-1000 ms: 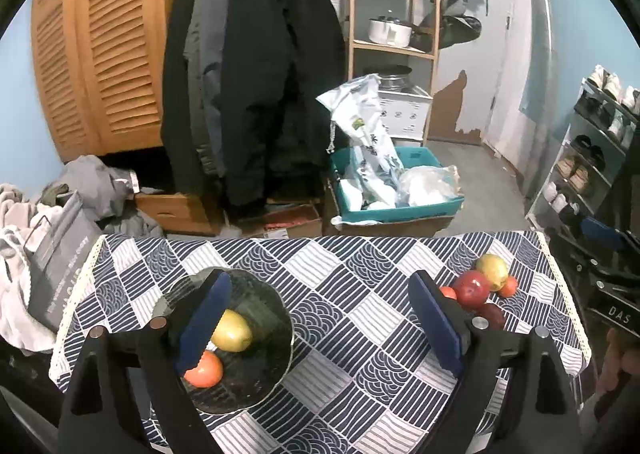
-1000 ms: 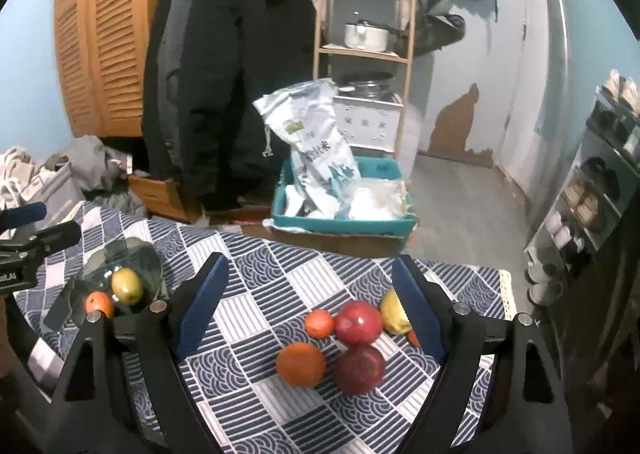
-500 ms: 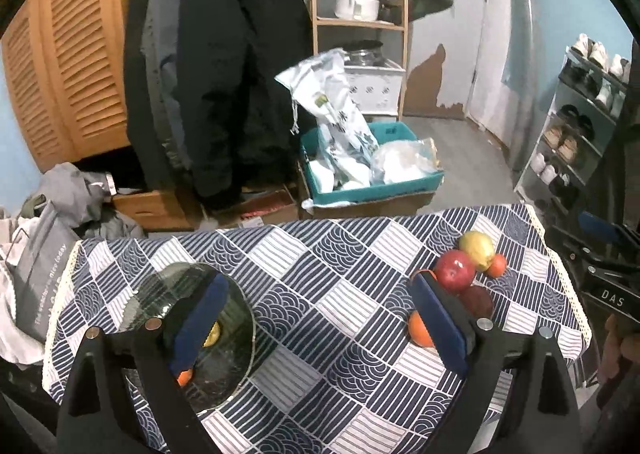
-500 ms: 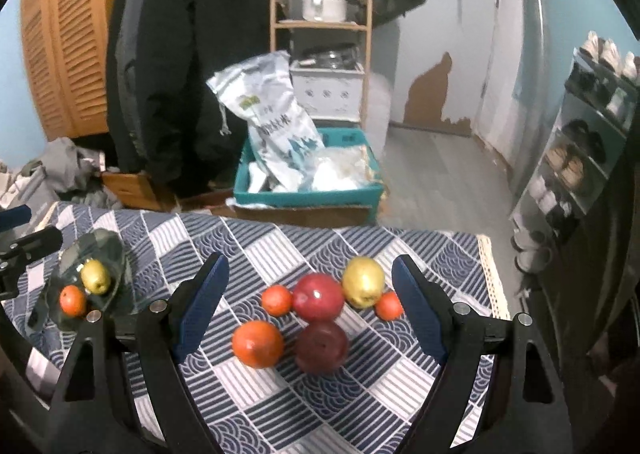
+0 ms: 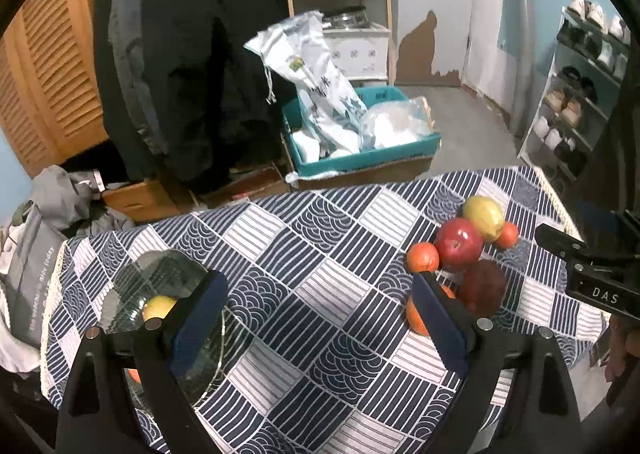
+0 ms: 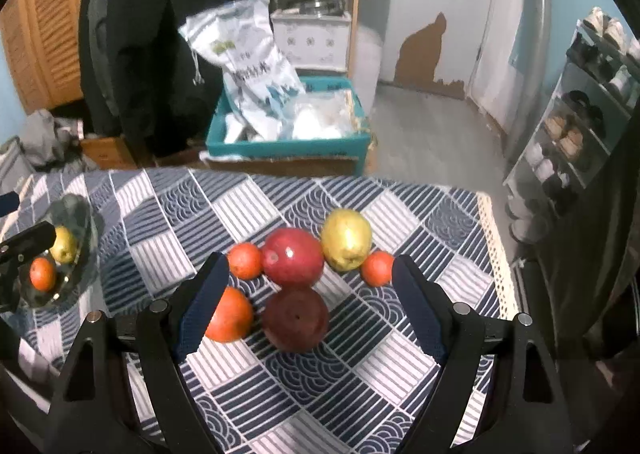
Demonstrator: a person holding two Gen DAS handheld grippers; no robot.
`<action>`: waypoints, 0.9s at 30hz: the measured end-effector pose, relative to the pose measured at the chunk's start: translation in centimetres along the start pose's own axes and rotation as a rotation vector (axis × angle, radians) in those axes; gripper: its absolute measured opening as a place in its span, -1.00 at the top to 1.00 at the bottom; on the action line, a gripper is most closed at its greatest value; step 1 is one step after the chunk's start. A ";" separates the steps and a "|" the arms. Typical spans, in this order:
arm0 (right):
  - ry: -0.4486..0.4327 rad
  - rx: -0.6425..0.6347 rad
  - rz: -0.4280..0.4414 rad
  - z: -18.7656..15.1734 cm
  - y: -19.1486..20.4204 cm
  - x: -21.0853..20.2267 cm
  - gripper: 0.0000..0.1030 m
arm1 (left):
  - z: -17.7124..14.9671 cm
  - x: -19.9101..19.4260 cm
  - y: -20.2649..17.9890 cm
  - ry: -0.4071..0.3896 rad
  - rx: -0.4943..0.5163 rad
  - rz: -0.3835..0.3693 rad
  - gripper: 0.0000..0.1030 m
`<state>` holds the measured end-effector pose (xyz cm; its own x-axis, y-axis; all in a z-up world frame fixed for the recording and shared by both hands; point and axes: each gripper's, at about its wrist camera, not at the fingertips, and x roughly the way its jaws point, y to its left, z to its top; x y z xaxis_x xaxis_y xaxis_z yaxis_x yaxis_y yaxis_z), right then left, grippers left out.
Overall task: Organize fruits
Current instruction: 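Withdraw both tools from the bowl back toward the fruit cluster, then grasp the dark red apple with the right tool while the left tool approaches an orange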
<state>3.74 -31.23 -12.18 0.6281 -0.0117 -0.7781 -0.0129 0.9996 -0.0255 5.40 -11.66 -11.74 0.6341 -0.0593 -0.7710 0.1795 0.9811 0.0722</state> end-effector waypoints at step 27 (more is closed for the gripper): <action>0.284 0.047 0.045 -4.0 -0.3 10.9 -0.63 | -2.7 9.1 -3.9 0.132 0.119 0.018 -0.83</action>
<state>7.48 -31.79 -23.19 0.3849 0.0327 -0.9224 0.0041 0.9993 0.0371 8.47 -15.49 -20.72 0.5347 -0.0099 -0.8450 0.2619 0.9526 0.1546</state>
